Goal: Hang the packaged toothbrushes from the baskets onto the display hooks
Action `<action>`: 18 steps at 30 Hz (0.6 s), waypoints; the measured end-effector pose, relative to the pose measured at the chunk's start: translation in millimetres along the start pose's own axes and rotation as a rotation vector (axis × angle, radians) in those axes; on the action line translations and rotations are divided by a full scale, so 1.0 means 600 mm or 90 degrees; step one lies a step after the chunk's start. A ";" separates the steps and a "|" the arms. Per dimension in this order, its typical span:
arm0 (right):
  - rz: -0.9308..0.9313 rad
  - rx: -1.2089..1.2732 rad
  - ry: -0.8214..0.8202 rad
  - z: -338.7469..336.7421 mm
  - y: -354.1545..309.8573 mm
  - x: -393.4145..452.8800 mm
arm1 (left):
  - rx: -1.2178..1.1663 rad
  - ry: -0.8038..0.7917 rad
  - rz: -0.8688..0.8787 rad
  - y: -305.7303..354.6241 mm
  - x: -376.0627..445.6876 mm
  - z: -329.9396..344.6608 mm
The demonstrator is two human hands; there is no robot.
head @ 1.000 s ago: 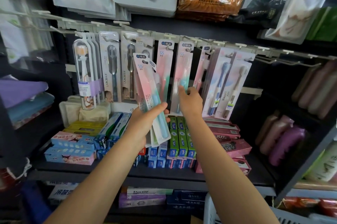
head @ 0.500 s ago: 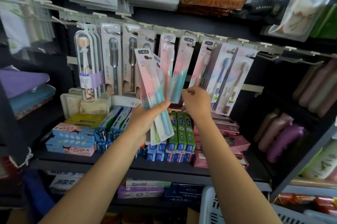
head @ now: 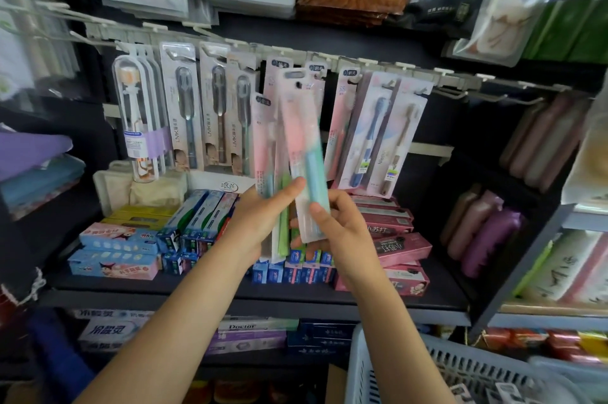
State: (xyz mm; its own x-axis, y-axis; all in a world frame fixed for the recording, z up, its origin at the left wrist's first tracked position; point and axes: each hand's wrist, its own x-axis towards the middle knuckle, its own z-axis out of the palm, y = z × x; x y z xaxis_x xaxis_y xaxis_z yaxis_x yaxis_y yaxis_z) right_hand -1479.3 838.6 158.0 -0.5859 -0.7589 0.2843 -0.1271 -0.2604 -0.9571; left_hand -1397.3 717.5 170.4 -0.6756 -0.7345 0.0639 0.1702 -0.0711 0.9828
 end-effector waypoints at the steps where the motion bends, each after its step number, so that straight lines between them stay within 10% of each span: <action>1: -0.012 0.023 0.020 0.000 -0.004 -0.005 | -0.001 0.010 -0.003 0.000 0.000 0.000; 18: -0.057 0.064 0.115 0.030 -0.062 0.009 | -0.075 0.040 0.008 0.018 -0.019 0.004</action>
State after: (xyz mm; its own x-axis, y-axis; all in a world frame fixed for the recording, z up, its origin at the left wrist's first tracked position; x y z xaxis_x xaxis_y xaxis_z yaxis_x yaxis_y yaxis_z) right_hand -1463.3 833.6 196.0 -0.7104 -0.6137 0.3445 -0.1095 -0.3872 -0.9155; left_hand -1389.3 726.6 180.9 -0.6267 -0.7768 0.0611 0.2641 -0.1380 0.9546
